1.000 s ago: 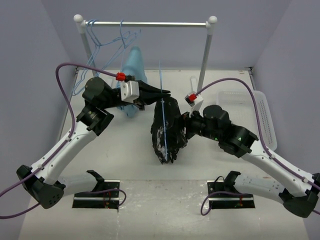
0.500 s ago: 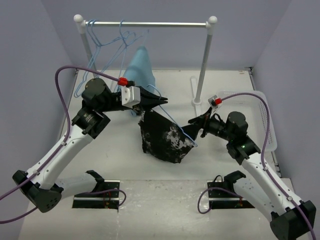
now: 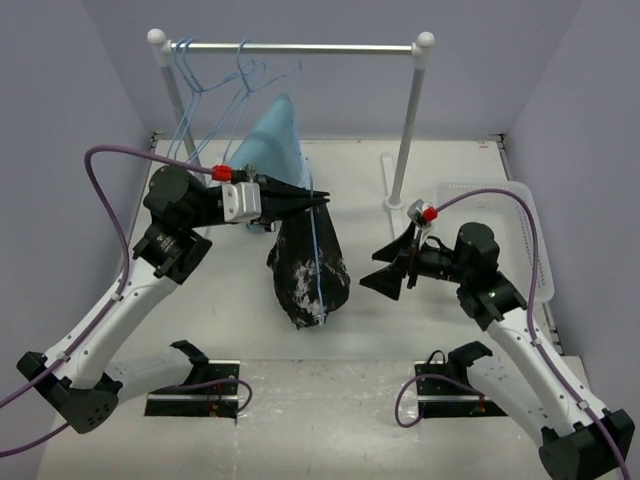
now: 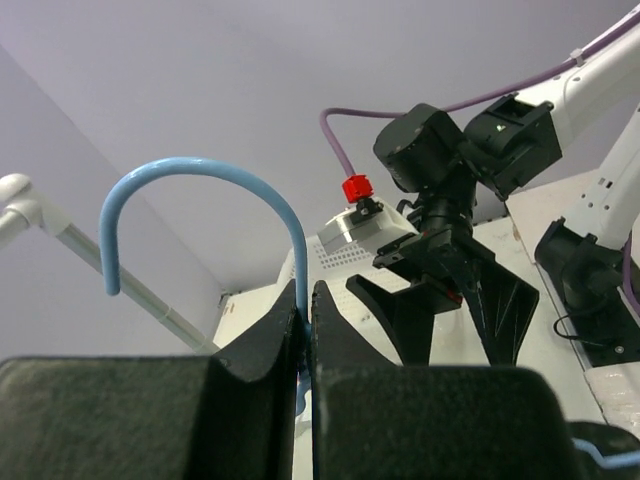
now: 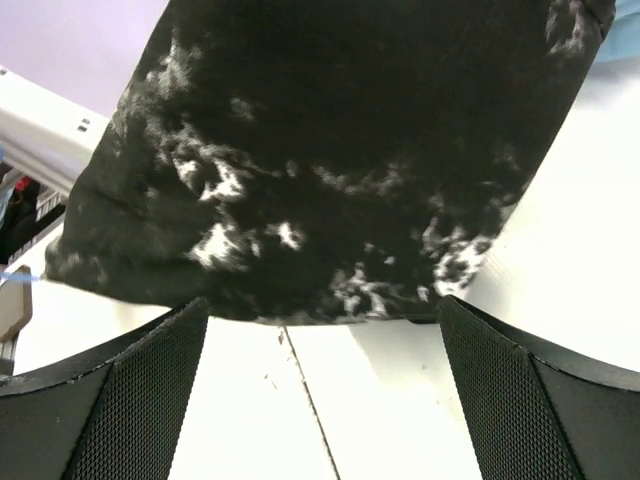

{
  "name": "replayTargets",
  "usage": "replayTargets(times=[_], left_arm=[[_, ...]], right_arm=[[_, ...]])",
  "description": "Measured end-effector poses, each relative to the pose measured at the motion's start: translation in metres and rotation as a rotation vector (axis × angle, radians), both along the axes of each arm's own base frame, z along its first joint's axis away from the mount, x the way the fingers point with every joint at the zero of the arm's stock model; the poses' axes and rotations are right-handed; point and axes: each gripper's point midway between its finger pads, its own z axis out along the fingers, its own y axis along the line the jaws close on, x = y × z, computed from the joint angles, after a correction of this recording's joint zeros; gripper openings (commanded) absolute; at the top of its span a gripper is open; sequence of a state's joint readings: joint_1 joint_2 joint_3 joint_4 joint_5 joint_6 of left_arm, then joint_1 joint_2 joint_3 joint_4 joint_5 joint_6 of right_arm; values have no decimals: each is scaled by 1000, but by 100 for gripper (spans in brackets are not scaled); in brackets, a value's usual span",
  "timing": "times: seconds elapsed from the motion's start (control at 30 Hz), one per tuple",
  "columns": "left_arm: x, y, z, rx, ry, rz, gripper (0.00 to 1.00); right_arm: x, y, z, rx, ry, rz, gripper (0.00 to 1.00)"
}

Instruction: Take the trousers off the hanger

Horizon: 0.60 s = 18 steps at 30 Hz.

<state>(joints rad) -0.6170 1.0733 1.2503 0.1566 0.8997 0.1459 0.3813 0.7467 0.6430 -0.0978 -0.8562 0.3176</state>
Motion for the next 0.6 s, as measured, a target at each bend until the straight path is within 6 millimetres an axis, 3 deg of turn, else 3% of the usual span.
replayTargets(times=[0.27,0.43,0.5,0.6], left_arm=[[1,-14,-21,55,4,-96,0],[-8,-15,-25,94,-12,-164,0],[-16,-15,-21,105,-32,-213,0],[-26,-14,-17,114,-58,-277,0]], right_arm=[[34,-7,8,-34,7,-166,99],[50,-6,-13,-92,40,-186,99],[51,-6,-16,-111,7,-165,99],[46,-5,-5,-133,-179,-81,99]])
